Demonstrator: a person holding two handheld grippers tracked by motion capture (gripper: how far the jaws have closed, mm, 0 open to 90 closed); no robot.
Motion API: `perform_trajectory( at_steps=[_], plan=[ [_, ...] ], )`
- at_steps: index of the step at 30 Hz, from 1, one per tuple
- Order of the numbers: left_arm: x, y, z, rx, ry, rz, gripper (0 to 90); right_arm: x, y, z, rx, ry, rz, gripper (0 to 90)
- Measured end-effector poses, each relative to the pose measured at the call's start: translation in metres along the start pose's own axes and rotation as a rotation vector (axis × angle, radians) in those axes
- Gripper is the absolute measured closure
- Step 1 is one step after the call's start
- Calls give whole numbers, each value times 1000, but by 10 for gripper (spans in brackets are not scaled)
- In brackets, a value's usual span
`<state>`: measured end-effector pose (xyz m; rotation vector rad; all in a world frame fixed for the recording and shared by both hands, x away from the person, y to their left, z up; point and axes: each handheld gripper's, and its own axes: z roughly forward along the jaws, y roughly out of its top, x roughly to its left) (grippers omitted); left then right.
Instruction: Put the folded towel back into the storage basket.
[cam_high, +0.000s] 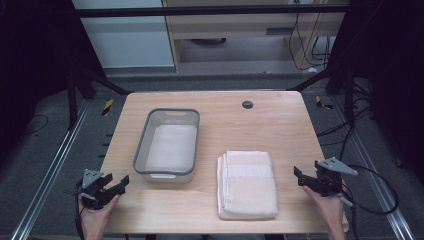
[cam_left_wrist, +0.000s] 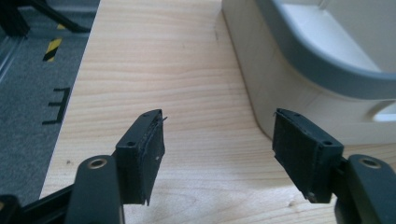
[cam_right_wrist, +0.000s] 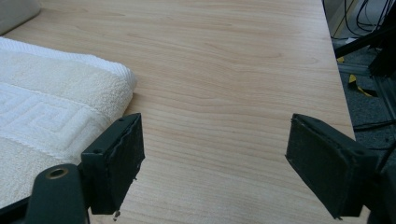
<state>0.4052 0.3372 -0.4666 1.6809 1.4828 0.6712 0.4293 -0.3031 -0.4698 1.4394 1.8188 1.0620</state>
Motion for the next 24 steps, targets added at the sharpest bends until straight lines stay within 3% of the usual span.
perform_trajectory(
  at_steps=[9,13,24],
  plan=[
    [-8,6,-10,-35,-31,-31,322,0,3,-4,-13,15,-2,190],
    [-14,13,-15,-73,-41,-23,320,3,7,-3,-20,19,-24,197],
    [-30,27,-24,-109,-93,5,314,9,18,-9,-37,53,-19,222]
  ],
)
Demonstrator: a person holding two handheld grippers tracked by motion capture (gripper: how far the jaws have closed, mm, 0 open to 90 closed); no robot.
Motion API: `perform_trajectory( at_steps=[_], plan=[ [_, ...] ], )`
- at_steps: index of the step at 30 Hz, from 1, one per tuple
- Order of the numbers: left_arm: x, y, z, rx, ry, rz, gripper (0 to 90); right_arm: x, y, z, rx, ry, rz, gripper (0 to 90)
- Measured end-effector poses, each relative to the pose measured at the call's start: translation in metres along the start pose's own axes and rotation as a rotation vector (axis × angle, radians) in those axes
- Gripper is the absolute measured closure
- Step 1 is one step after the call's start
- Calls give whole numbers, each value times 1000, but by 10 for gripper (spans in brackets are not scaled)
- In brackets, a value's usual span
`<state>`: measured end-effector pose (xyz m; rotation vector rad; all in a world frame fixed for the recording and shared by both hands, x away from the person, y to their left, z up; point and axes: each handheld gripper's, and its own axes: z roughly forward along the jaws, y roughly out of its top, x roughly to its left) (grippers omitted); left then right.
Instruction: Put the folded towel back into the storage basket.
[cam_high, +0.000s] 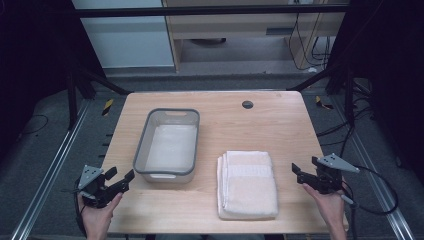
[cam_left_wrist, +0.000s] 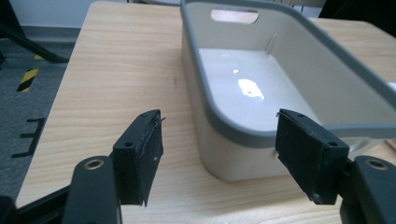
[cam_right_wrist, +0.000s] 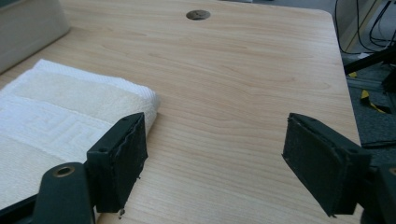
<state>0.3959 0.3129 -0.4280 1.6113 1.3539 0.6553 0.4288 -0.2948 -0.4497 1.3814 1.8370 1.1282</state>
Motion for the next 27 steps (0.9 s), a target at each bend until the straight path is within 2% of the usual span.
perform_trajectory(
  at_steps=[9,16,27],
  plan=[
    [-20,11,1,0,-47,41,315,0,7,-5,-9,25,3,227],
    [-36,18,5,10,-79,63,317,4,13,-8,3,58,6,235],
    [-74,23,10,26,-160,114,339,14,24,2,27,111,-16,234]
  ],
)
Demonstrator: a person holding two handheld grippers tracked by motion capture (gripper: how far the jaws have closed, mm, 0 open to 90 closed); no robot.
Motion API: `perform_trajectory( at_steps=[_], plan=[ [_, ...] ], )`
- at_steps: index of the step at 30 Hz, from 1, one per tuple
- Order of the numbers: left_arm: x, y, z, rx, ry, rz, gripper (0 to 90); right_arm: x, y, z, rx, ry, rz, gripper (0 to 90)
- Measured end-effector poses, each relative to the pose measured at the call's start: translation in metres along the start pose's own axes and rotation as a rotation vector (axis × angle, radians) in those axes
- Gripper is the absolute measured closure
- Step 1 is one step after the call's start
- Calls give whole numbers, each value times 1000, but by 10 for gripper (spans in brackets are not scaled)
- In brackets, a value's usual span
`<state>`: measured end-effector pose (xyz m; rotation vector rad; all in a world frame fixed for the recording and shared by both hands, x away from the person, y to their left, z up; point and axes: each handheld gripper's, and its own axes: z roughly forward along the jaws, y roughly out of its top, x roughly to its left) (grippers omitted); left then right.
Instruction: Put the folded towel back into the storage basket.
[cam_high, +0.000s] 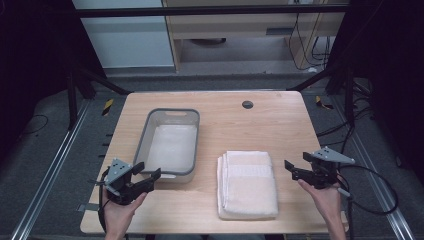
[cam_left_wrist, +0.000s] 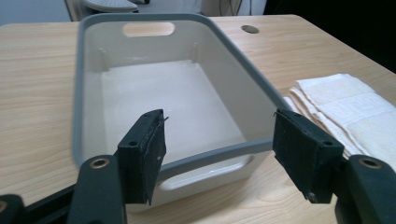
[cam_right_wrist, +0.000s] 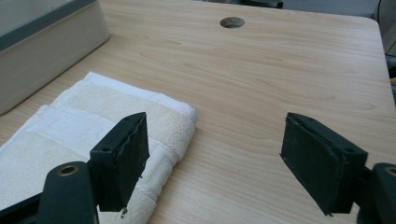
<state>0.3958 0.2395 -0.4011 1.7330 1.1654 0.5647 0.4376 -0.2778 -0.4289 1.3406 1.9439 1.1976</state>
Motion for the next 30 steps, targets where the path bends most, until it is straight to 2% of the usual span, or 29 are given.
perform_trajectory(
  at_steps=[6,13,24,30],
  plan=[
    [-23,3,8,15,-47,39,341,4,5,6,8,18,-7,235],
    [-45,2,19,41,-98,66,344,10,10,14,10,41,-7,235],
    [-76,-9,40,108,-169,99,348,20,16,29,26,82,-12,254],
    [-88,-17,48,145,-186,126,349,24,15,36,43,92,-22,267]
  ],
)
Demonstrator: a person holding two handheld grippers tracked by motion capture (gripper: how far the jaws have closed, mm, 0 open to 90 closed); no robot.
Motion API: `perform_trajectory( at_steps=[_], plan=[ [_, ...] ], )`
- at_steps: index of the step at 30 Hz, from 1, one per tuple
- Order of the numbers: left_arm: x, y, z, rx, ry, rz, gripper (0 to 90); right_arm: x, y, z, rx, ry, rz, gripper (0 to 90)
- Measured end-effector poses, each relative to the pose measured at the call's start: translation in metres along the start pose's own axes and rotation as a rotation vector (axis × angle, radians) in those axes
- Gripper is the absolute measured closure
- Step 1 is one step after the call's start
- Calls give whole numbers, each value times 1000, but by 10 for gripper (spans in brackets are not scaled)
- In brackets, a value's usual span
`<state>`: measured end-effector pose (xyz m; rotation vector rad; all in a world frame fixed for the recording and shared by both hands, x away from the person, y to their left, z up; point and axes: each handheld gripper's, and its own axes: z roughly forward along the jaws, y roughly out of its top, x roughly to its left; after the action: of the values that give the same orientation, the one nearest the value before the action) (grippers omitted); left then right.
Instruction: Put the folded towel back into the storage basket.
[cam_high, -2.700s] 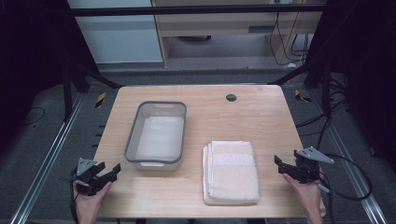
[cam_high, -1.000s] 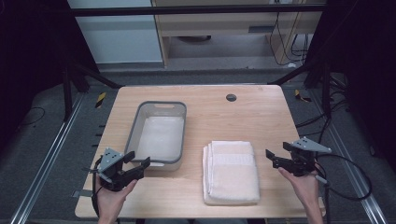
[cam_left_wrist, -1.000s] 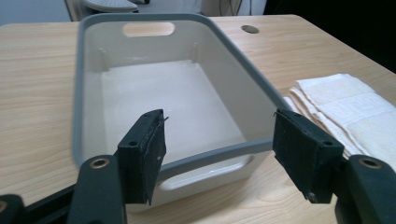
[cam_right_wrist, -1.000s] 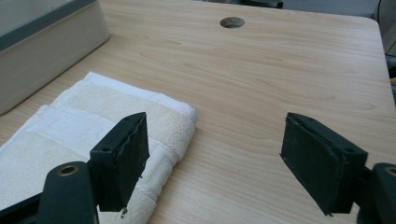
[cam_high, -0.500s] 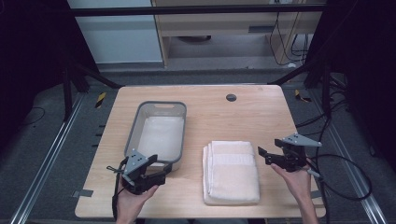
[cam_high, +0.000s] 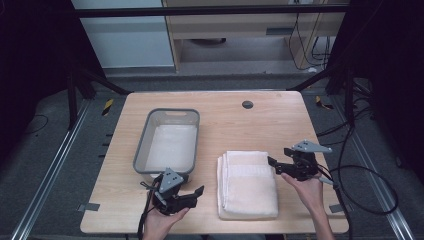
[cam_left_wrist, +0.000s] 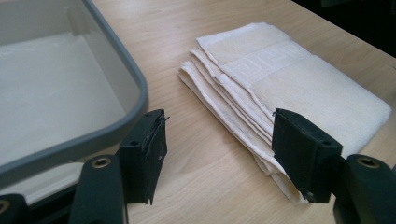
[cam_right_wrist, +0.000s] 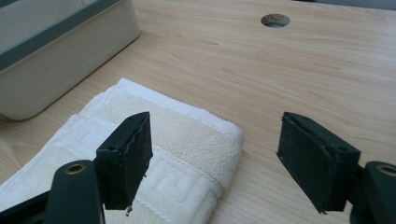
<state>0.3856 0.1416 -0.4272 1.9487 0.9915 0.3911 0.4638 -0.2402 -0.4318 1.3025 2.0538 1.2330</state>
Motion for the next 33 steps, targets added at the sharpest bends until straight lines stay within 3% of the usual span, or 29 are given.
perform_trajectory(
  at_steps=[8,19,33],
  plan=[
    [-12,-3,14,31,-31,10,348,1,-2,4,17,8,6,278],
    [-25,-3,40,79,-68,-10,324,4,-9,12,55,18,5,278],
    [-38,0,72,128,-97,-22,277,8,-15,24,95,3,-30,274]
  ],
)
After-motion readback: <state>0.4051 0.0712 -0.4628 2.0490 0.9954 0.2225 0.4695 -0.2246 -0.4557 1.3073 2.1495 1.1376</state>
